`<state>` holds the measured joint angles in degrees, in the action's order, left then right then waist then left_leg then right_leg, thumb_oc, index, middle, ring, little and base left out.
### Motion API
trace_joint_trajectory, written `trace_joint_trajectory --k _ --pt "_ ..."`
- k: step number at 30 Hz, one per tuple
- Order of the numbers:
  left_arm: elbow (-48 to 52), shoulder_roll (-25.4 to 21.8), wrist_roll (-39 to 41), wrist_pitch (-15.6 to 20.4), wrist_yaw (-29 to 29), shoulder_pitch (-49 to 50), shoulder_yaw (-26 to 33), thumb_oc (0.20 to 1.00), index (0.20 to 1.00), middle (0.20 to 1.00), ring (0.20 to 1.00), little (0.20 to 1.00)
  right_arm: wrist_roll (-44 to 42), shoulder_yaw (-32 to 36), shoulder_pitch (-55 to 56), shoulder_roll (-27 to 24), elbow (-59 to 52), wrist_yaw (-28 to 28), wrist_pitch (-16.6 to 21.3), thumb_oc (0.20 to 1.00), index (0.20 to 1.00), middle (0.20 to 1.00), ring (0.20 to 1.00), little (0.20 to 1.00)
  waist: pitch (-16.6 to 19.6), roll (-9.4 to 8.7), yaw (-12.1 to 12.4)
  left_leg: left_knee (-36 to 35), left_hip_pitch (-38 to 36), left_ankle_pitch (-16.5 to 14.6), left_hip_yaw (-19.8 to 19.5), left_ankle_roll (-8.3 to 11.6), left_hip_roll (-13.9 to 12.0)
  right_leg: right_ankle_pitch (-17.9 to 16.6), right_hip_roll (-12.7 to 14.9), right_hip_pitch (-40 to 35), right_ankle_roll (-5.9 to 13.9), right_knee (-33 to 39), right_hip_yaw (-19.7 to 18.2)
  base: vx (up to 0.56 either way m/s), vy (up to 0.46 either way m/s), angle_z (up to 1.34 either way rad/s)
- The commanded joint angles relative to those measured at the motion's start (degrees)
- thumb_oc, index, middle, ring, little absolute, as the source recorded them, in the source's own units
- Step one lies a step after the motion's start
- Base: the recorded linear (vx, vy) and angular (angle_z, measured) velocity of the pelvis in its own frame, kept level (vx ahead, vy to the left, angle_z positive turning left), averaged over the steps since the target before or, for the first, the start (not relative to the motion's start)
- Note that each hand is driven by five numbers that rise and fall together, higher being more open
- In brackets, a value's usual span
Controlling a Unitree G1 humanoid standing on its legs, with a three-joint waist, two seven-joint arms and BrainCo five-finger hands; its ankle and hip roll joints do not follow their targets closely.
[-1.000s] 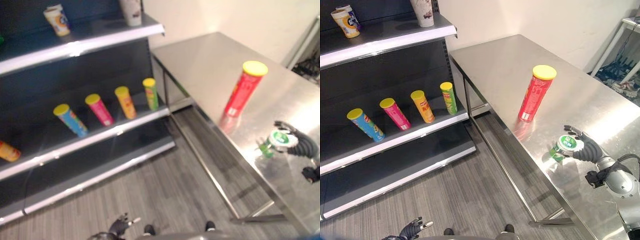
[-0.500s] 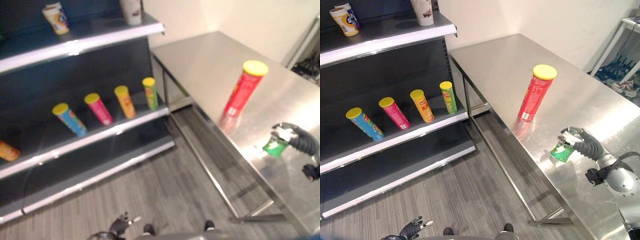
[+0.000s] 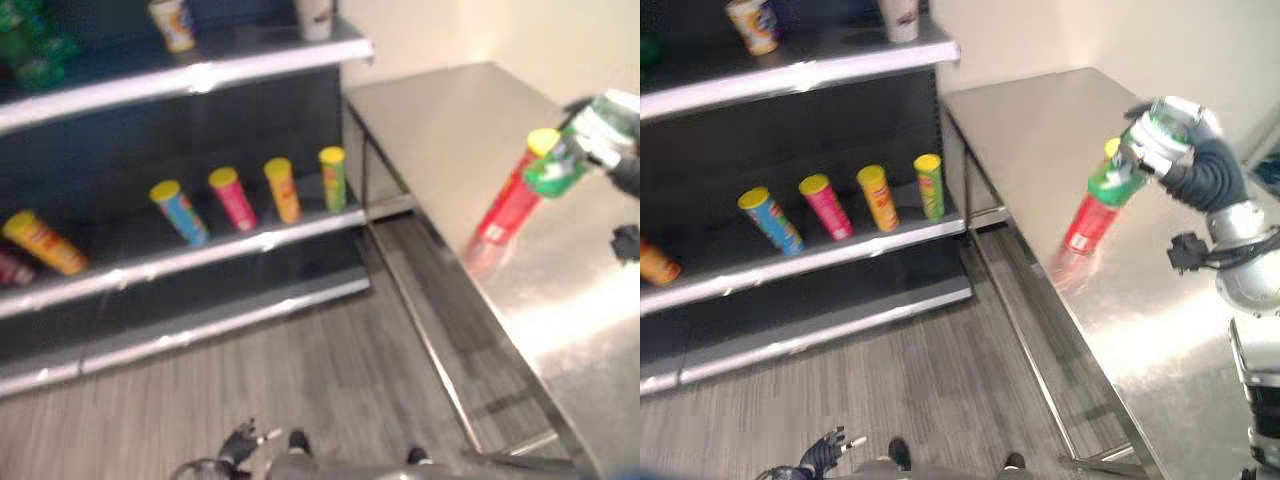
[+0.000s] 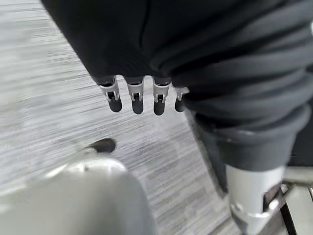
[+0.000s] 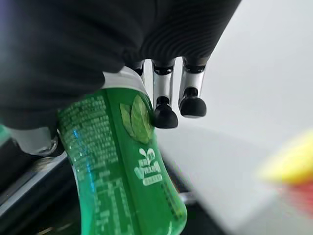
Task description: Put the goods on the table back onto the shelves and tidy them up.
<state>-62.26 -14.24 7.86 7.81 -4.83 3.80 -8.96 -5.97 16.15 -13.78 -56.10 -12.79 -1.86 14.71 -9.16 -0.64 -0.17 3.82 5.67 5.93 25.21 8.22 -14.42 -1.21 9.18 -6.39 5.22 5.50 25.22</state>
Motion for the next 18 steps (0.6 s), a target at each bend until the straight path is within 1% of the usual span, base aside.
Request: trace_joint_trajectory --k 1,2,3,6,8,9,10,11,12,13,14,15,16,17,18 --pt "-1.2 -2.4 -0.8 0.8 0.4 -1.1 0.2 1.0 1.0 1.0 1.0 1.0 -3.0 5.2 1.6 -1.9 -2.4 3.7 2.6 0.2 0.2 0.2 0.2 0.2 2.8 0.75 -2.9 -7.4 -10.0 1.2 4.6 3.93 -3.9 4.5 -0.4 -2.8 4.63 -1.3 0.6 0.16 0.415 0.81" --pt "-1.3 -2.4 -1.1 0.7 0.3 -1.2 0.0 1.0 1.0 1.0 1.0 1.0 -2.8 5.4 1.3 -2.1 -2.6 4.1 2.6 0.2 0.2 0.2 0.2 0.2 3.1 0.81 -2.9 -7.4 -9.9 1.1 4.9 3.85 -3.5 4.3 0.3 -2.8 4.93 -1.7 1.0 0.09 0.218 0.66" --pt "-1.3 -2.5 -1.5 0.7 0.4 -1.6 -0.3 1.0 1.0 1.0 1.0 1.0 -2.5 5.4 0.7 -2.2 -2.8 4.3 2.4 0.2 0.2 0.2 0.2 0.2 3.3 0.76 -2.7 -7.1 -9.7 0.8 5.0 3.55 -2.6 4.0 1.6 -2.9 5.3 -2.4 1.5 0.12 0.324 0.58" --pt "-0.8 -3.4 -1.2 0.9 0.9 -2.7 -0.8 1.0 1.0 1.0 1.0 1.0 -1.1 3.3 -1.7 -3.1 -2.2 5.3 2.0 0.2 0.2 0.2 0.2 0.2 3.5 0.0 -2.0 -7.5 -9.4 -0.7 5.1 1.81 0.5 3.1 5.3 -2.6 6.34 -5.3 2.3 0.09 0.31 0.22" --pt "-0.2 -4.1 -0.8 0.9 1.3 -3.7 -1.1 1.0 1.0 1.0 1.0 1.0 -0.4 1.2 -4.2 -4.2 -1.0 5.9 1.5 0.2 0.2 0.2 0.2 0.2 3.6 -0.98 -1.3 -8.1 -9.0 -1.8 4.8 0.38 2.9 2.3 8.4 -1.8 7.52 -8.3 3.0 0.08 0.294 0.26" --pt "0.2 -4.3 -0.7 0.9 1.5 -3.8 -1.3 1.0 1.0 1.0 1.0 1.0 0.0 0.2 -5.0 -4.8 -0.4 6.0 1.3 0.2 0.2 0.2 0.2 0.2 3.4 -1.32 -1.1 -8.2 -9.0 -2.5 4.3 -0.29 4.0 1.7 9.6 -1.2 7.76 -10.2 2.9 0.09 0.256 0.33" --pt "0.6 -4.7 -0.4 0.9 1.5 -4.1 -1.6 1.0 1.0 1.0 1.0 1.0 0.4 -0.5 -5.7 -5.6 0.1 6.4 1.0 0.2 0.2 0.2 0.2 0.2 3.2 -1.62 -0.9 -8.3 -9.0 -2.9 3.9 -0.65 4.7 0.3 10.3 -0.4 7.97 -11.9 2.6 0.08 0.22 0.39" --pt "1.1 -5.1 0.0 0.8 1.7 -4.4 -1.8 1.0 1.0 1.0 1.0 1.0 0.6 -1.6 -6.9 -6.3 0.8 6.7 0.7 0.2 0.2 0.2 0.2 0.2 2.9 -1.86 -0.9 -8.5 -9.0 -3.4 3.4 -1.26 5.4 -0.4 11.2 0.7 7.98 -14.1 1.8 0.07 0.24 0.44" --pt "1.5 -5.5 0.3 0.7 1.7 -4.5 -1.7 1.0 1.0 1.0 1.0 1.0 0.3 -2.9 -8.4 -6.7 1.3 6.6 0.6 0.2 0.2 0.2 0.2 0.2 2.6 -1.95 -0.9 -8.6 -9.1 -3.9 3.1 -1.95 6.2 -0.3 12.0 2.1 7.86 -17.0 1.0 0.06 0.223 0.38" --pt "2.0 -5.9 0.5 0.7 1.8 -4.5 -1.7 1.0 1.0 1.0 1.0 1.0 0.3 -3.8 -9.5 -7.1 1.7 6.7 0.4 0.2 0.2 0.2 0.2 0.2 2.4 -1.92 -0.8 -8.7 -9.1 -4.2 2.9 -2.34 6.7 0.0 12.0 3.0 7.81 -19.0 0.6 0.06 0.206 0.21" --pt "2.2 -6.5 0.6 0.6 1.8 -4.6 -1.9 1.0 1.0 1.0 1.0 1.0 0.4 -4.9 -10.5 -8.0 2.2 6.8 0.1 0.2 0.2 0.2 0.2 0.2 1.9 -2.03 -0.8 -8.8 -9.3 -4.6 2.3 -2.64 7.2 0.5 10.9 4.4 7.35 -21.0 -0.8 0.06 0.161 0.16" --pt "2.2 -6.8 1.0 0.4 1.8 -4.8 -1.5 1.0 1.0 1.0 1.0 1.0 0.6 -6.6 -12.1 -9.1 3.0 6.3 -0.3 0.2 0.2 0.2 0.2 0.2 1.5 -2.0 -1.3 -8.8 -9.4 -5.1 1.6 -2.91 7.5 3.0 8.5 6.6 6.42 -22.6 -3.3 0.08 0.144 0.24" --pt "2.2 -6.9 1.2 0.4 1.6 -4.6 -1.3 1.0 1.0 1.0 1.0 1.0 0.5 -7.2 -12.3 -9.8 3.1 5.8 -0.5 0.2 0.2 0.2 0.2 0.2 1.2 -1.92 -1.7 -8.8 -9.6 -5.4 0.9 -3.1 8.0 4.7 6.3 7.7 6.18 -22.2 -5.2 0.11 0.119 0.53" --pt "1.9 -7.0 1.2 0.3 1.5 -4.6 -1.3 1.0 1.0 1.0 1.0 1.0 0.6 -8.0 -13.1 -10.8 3.3 5.7 -0.6 0.2 0.2 0.2 0.2 0.2 0.9 -1.74 -2.0 -8.8 -9.9 -5.7 0.1 -3.3 8.5 6.5 3.5 9.2 5.58 -21.8 -7.4 0.06 0.084 0.49" --pt "1.5 -6.8 1.3 0.2 1.2 -4.6 -1.1 1.0 1.0 1.0 1.0 1.0 0.9 -9.2 -14.5 -11.8 3.9 5.8 -0.7 0.2 0.2 0.2 0.2 0.2 0.5 -1.41 -2.2 -8.8 -9.6 -4.9 0.2 -3.79 8.6 6.2 1.2 10.9 4.42 -20.7 -8.6 0.08 0.061 0.56"
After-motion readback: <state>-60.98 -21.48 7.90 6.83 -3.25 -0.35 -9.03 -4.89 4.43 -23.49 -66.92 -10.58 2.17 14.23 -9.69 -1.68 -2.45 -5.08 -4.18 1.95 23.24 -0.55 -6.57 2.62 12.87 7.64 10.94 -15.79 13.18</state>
